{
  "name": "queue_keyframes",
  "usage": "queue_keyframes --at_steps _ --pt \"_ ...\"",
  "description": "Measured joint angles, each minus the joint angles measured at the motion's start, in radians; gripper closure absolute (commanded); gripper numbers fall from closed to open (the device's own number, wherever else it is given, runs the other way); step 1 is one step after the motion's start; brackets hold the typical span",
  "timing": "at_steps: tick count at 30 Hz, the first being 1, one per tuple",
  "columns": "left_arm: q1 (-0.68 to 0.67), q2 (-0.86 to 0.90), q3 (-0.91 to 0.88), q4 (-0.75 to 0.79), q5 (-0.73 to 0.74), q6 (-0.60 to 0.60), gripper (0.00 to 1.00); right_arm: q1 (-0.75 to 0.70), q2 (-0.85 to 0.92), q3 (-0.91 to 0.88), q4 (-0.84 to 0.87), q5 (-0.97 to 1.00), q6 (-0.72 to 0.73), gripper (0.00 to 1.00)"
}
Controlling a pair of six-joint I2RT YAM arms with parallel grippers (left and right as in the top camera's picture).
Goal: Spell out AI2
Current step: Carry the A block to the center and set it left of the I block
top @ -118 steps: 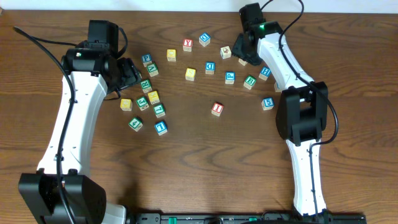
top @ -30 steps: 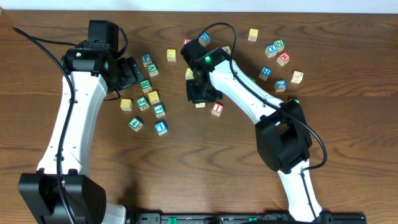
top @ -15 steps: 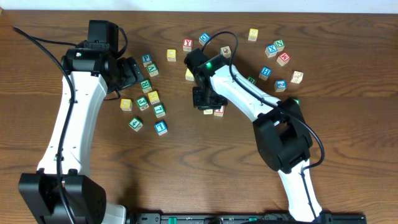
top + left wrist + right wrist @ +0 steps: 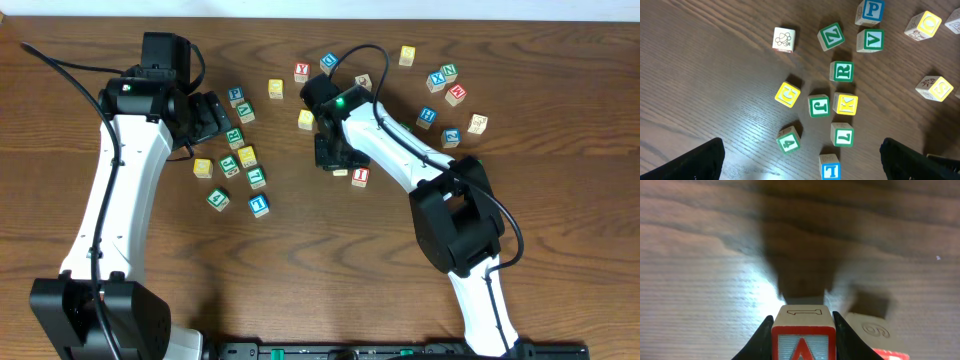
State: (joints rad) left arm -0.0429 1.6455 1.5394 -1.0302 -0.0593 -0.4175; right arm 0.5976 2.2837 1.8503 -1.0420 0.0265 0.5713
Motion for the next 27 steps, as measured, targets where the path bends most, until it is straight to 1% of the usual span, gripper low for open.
queue_keyframes --at_steps 10,21,25,27 --pt "0.0 0.0 0.0 0.0 0.0 0.0 0.02 0.031 0.0 -0.039 0.115 0.005 0.031 0.84" --pt "0.0 0.0 0.0 0.0 0.0 0.0 0.02 0.03 0.0 -0.055 0.167 0.008 0.039 0.84" --pt "0.0 0.0 0.0 0.0 0.0 0.0 0.02 0.03 0.0 -0.057 0.177 0.01 0.039 0.83" --pt "0.0 0.0 0.0 0.0 0.0 0.0 0.02 0.034 0.0 -0.058 0.178 0.016 0.039 0.81"
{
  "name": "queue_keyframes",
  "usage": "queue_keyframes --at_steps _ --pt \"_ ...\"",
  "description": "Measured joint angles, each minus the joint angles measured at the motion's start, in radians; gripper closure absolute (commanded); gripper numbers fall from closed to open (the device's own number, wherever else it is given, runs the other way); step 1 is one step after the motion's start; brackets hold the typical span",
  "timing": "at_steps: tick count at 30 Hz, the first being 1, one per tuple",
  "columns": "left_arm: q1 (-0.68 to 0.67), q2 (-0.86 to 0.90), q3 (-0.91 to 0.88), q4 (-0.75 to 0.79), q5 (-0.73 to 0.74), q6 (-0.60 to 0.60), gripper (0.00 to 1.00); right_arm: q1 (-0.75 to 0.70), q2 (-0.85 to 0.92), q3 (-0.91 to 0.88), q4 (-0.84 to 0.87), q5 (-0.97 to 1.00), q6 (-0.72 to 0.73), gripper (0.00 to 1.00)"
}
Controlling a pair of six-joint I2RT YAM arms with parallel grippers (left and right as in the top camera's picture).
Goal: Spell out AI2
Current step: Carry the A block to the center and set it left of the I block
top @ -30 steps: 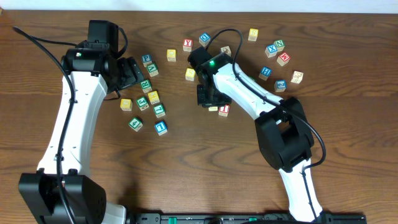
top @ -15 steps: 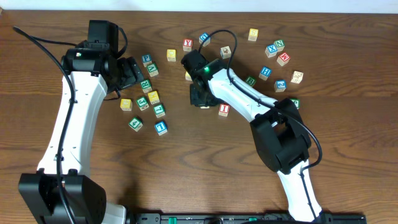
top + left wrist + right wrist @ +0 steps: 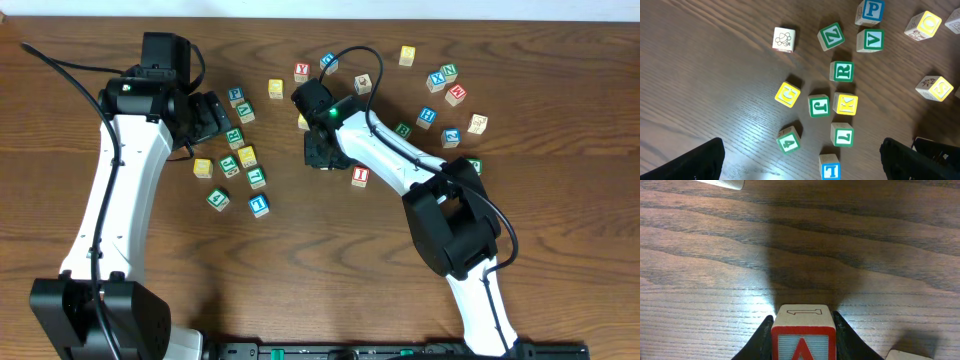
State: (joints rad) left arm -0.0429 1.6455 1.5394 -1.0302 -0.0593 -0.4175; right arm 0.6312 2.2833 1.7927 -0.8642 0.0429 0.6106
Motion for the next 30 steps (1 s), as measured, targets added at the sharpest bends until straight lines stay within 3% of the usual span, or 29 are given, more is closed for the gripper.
queue_keyframes --at_steps 7,30 --pt "0.0 0.0 0.0 0.0 0.0 0.0 0.02 0.032 0.0 -0.001 0.002 0.013 0.0 0.69" --pt "0.0 0.0 0.0 0.0 0.0 0.0 0.02 0.036 0.0 -0.001 0.001 0.018 0.0 0.55"
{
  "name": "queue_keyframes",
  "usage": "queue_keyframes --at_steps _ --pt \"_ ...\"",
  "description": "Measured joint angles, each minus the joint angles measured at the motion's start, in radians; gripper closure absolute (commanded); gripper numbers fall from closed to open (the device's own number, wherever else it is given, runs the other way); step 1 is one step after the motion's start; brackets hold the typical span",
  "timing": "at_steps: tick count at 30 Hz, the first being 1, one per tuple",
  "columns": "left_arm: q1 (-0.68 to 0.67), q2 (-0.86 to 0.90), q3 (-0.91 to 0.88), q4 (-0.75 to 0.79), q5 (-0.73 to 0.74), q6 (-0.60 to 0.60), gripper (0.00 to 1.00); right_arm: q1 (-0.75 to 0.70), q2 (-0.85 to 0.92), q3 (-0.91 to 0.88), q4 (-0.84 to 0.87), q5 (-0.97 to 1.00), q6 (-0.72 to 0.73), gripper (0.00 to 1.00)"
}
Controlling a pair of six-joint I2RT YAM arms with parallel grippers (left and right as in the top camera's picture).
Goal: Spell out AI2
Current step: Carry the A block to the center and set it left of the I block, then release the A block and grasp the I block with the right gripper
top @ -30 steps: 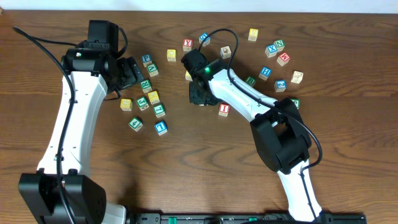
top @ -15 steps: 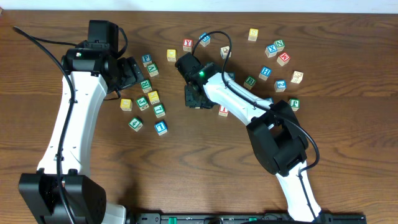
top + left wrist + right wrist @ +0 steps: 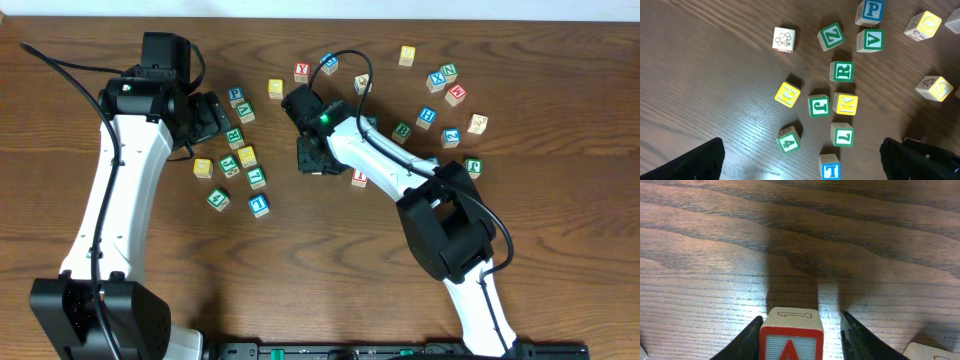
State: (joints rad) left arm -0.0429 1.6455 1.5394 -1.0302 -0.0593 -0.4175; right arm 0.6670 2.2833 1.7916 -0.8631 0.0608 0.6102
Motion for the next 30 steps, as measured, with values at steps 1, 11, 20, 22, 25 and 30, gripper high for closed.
queue_keyframes --at_steps 1,11,20,22,25,30 --pt "0.0 0.0 0.0 0.0 0.0 0.0 0.02 0.0 0.0 0.0 0.0 0.0 0.0 0.52" --pt "0.0 0.0 0.0 0.0 0.0 0.0 0.02 0.0 0.0 0.0 0.0 0.0 0.0 0.39" --pt "0.0 0.0 0.0 0.0 0.0 0.0 0.02 -0.001 0.0 0.001 -0.005 0.0 -0.001 0.37" --pt "0.0 0.0 0.0 0.0 0.0 0.0 0.02 -0.003 0.0 0.01 -0.025 0.0 -0.004 0.36" --pt "0.0 0.0 0.0 0.0 0.0 0.0 0.02 -0.008 -0.003 0.043 -0.045 -0.001 -0.018 0.35" --pt "0.0 0.0 0.0 0.0 0.0 0.0 0.02 -0.03 -0.084 0.073 -0.072 0.0 -0.048 0.35"
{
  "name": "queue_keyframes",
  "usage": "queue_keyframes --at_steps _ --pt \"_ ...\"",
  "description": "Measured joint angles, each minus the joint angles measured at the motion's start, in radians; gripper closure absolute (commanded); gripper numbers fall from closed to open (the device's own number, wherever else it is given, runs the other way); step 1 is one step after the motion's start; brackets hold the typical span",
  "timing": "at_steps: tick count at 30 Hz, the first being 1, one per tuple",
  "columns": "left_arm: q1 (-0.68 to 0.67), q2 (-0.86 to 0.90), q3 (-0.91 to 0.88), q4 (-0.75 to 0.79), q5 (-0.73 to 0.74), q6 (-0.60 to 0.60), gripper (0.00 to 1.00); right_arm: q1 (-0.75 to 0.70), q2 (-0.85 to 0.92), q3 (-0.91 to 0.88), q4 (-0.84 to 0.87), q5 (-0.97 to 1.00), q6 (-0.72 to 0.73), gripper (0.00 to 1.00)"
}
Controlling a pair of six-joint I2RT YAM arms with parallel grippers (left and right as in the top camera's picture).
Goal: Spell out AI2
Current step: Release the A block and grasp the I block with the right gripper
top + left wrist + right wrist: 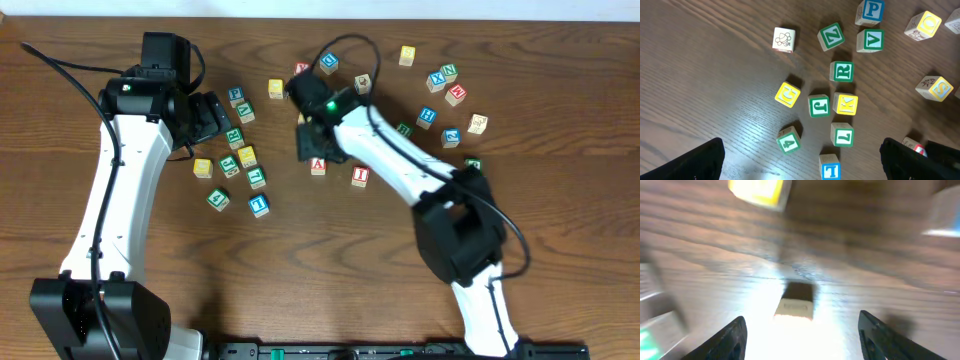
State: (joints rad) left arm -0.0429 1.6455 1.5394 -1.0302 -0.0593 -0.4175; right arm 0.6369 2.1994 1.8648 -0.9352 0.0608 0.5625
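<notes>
The red "A" block (319,166) rests on the wooden table, just left of the red "I" block (360,176). My right gripper (310,138) hovers behind it, open. In the blurred right wrist view the A block (796,305) lies on the wood ahead of the open gripper (801,319), touching neither finger. My left gripper (212,118) hangs open over the left cluster of blocks, holding nothing. In the left wrist view that gripper (801,152) is spread wide. I cannot pick out a "2" block.
Green, yellow and blue letter blocks (819,106) lie scattered under the left gripper. More blocks (440,95) are spread at the back right, and a yellow one (760,191) lies beyond the A block. The right arm spans the table's middle.
My right gripper was low with its jaws loose around the A block. It is now open wide and drawn back, and the A block is left on the table. The left arm has not moved.
My right gripper was shut on the A block close beside the I block. It then held the block further left, then stood at the table with its jaws loosened. Now the A sits free to the left of the I. The left gripper stayed still and open.
</notes>
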Motion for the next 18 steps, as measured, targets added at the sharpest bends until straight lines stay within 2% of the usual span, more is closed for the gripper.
queue_keyframes --at_steps 7,12,18 --pt "0.0 0.0 0.0 0.0 0.0 0.0 0.02 -0.056 -0.183 0.04 -0.161 0.0 -0.019 0.43" --pt "0.0 0.0 0.0 0.0 0.0 0.0 0.02 -0.106 -0.18 0.003 -0.231 0.0 -0.017 0.44" --pt "0.0 0.0 0.0 0.0 0.0 0.0 0.02 -0.108 -0.138 -0.147 -0.172 -0.007 0.015 0.48"
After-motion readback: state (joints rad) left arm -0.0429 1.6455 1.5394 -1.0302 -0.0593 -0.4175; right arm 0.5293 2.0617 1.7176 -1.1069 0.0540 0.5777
